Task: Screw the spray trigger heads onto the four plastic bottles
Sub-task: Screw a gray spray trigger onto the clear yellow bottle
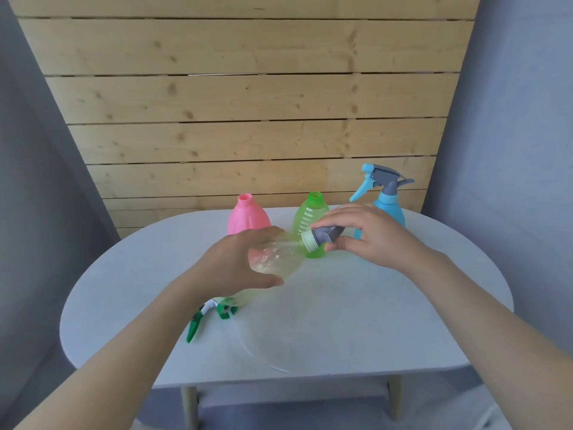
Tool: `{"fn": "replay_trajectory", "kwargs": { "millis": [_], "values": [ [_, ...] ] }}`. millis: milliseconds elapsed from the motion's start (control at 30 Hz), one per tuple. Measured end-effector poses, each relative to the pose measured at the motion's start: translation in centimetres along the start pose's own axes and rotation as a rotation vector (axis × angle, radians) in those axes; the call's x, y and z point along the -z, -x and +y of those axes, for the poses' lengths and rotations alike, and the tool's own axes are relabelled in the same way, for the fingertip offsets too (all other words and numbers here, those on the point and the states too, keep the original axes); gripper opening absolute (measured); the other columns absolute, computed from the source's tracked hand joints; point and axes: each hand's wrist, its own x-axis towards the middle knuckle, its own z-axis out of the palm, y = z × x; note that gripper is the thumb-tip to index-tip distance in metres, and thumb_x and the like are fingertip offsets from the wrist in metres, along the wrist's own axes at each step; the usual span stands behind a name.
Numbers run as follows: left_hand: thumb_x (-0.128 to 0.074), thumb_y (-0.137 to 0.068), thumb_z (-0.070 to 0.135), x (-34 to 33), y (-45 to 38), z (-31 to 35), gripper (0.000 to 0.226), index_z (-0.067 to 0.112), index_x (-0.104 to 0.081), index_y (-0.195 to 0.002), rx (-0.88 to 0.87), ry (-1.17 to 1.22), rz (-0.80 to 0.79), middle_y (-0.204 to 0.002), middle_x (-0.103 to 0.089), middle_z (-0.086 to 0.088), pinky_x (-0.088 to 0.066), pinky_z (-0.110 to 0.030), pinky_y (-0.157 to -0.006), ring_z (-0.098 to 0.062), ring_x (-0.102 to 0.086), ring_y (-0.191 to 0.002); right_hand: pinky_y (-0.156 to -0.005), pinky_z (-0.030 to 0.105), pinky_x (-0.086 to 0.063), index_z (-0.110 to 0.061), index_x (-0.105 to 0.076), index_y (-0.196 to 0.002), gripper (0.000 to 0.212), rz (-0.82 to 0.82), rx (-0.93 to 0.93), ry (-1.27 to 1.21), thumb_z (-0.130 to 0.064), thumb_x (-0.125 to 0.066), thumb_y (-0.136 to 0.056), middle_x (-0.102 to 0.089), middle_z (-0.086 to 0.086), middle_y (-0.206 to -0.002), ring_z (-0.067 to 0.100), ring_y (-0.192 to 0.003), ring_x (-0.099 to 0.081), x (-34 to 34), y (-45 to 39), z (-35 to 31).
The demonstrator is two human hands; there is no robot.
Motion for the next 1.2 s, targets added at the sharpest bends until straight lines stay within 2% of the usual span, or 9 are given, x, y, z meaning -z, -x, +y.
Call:
{"fn": "replay_trajectory", "kwargs": {
  "millis": [100, 233, 300, 433, 500, 600, 767, 933, 1200],
  "values": [
    [-0.081, -0.062, 0.033, 0.1, -0.1, 0.2, 0.070, 0.050, -0.048, -0.121, -0.040, -0.016, 0.067, -0.094, -0.047, 0.047, -0.033, 0.005, -0.070, 0.025, -0.044, -0.087, -0.077, 0.000, -0.032, -0.026, -0.072, -0.101, 0.033, 0.057, -0.016, 0.007, -0.033, -0.076, -0.068, -0.064, -0.016, -0.084, -0.009, -0.087, -0.053, 0.8, -0.2, 0.0],
    [-0.079, -0.064, 0.034, -0.3, -0.4, 0.4, 0.067, 0.043, -0.048, -0.123, -0.093, -0.041, 0.104, -0.107, -0.059, 0.027, -0.037, 0.000, -0.071, 0.008, -0.047, -0.089, -0.060, 0.021, -0.034, -0.025, -0.073, -0.080, 0.023, 0.160, -0.063, 0.030, -0.046, -0.069, -0.071, -0.060, 0.002, -0.064, 0.013, -0.066, -0.051, 0.6, -0.2, -0.4],
    [-0.078, -0.065, 0.036, -0.5, -0.5, 0.3, 0.067, 0.042, -0.047, -0.124, -0.093, -0.065, 0.118, -0.112, -0.061, 0.020, -0.036, -0.004, -0.070, 0.005, -0.049, -0.088, -0.054, 0.025, -0.029, -0.038, -0.059, -0.062, 0.017, 0.173, -0.086, 0.038, -0.048, -0.066, -0.073, -0.054, 0.003, -0.057, 0.021, -0.062, -0.047, 0.4, -0.3, -0.4],
    [-0.077, -0.066, 0.037, -0.9, -0.6, 0.2, 0.067, 0.042, -0.046, -0.125, -0.085, -0.089, 0.121, -0.112, -0.064, 0.015, -0.035, -0.002, -0.064, 0.006, -0.043, -0.086, -0.050, 0.024, -0.026, -0.030, -0.050, -0.051, 0.034, 0.141, -0.180, 0.021, -0.050, -0.063, -0.076, -0.045, -0.003, -0.049, 0.017, -0.053, -0.042, 0.1, -0.6, -0.1],
    [-0.076, -0.066, 0.038, -1.0, -0.7, 0.2, 0.067, 0.042, -0.045, -0.125, -0.084, -0.105, 0.130, -0.111, -0.064, 0.012, -0.038, -0.014, -0.064, 0.000, -0.047, -0.089, -0.051, 0.023, -0.033, -0.025, -0.058, -0.051, 0.036, 0.139, -0.209, -0.018, -0.050, -0.060, -0.077, -0.055, -0.001, -0.049, 0.018, -0.052, -0.048, 0.0, -0.8, 0.0],
    [-0.076, -0.066, 0.038, -1.1, -0.8, 0.4, 0.066, 0.041, -0.045, -0.124, -0.081, -0.107, 0.142, -0.109, -0.065, 0.010, -0.041, -0.024, -0.069, -0.005, -0.052, -0.090, -0.060, 0.038, -0.044, -0.015, -0.066, -0.059, 0.044, 0.144, -0.237, -0.078, -0.052, -0.056, -0.079, -0.068, 0.010, -0.062, 0.026, -0.061, -0.059, -0.1, -1.1, 0.1],
    [-0.076, -0.067, 0.038, -1.2, -0.8, 0.4, 0.064, 0.040, -0.046, -0.123, -0.072, -0.108, 0.141, -0.107, -0.065, 0.010, -0.041, -0.024, -0.068, -0.005, -0.050, -0.085, -0.052, 0.027, -0.033, -0.010, -0.062, -0.050, 0.055, 0.153, -0.305, -0.138, -0.054, -0.054, -0.081, -0.051, -0.015, -0.034, 0.003, -0.042, -0.045, -0.5, -1.4, 0.0],
    [-0.074, -0.067, 0.039, -1.3, -0.6, 0.3, 0.064, 0.040, -0.044, -0.124, -0.060, -0.120, 0.130, -0.109, -0.065, 0.008, -0.044, -0.026, -0.072, -0.014, -0.055, -0.091, -0.056, 0.030, -0.041, -0.016, -0.049, -0.034, 0.062, 0.151, -0.409, -0.189, -0.057, -0.053, -0.081, -0.056, -0.007, -0.035, 0.007, -0.044, -0.049, -0.9, -1.8, -0.2],
    [-0.074, -0.068, 0.040, -1.6, -0.6, 0.5, 0.066, 0.036, -0.044, -0.127, -0.082, -0.206, 0.165, -0.110, -0.065, 0.005, -0.045, -0.029, -0.071, -0.020, -0.056, -0.093, -0.038, 0.017, -0.035, -0.017, -0.046, -0.033, 0.060, 0.176, -0.555, -0.357, -0.055, -0.059, -0.078, -0.054, -0.001, -0.033, 0.004, -0.030, -0.044, -1.2, -2.1, -0.1]
  ]
}}
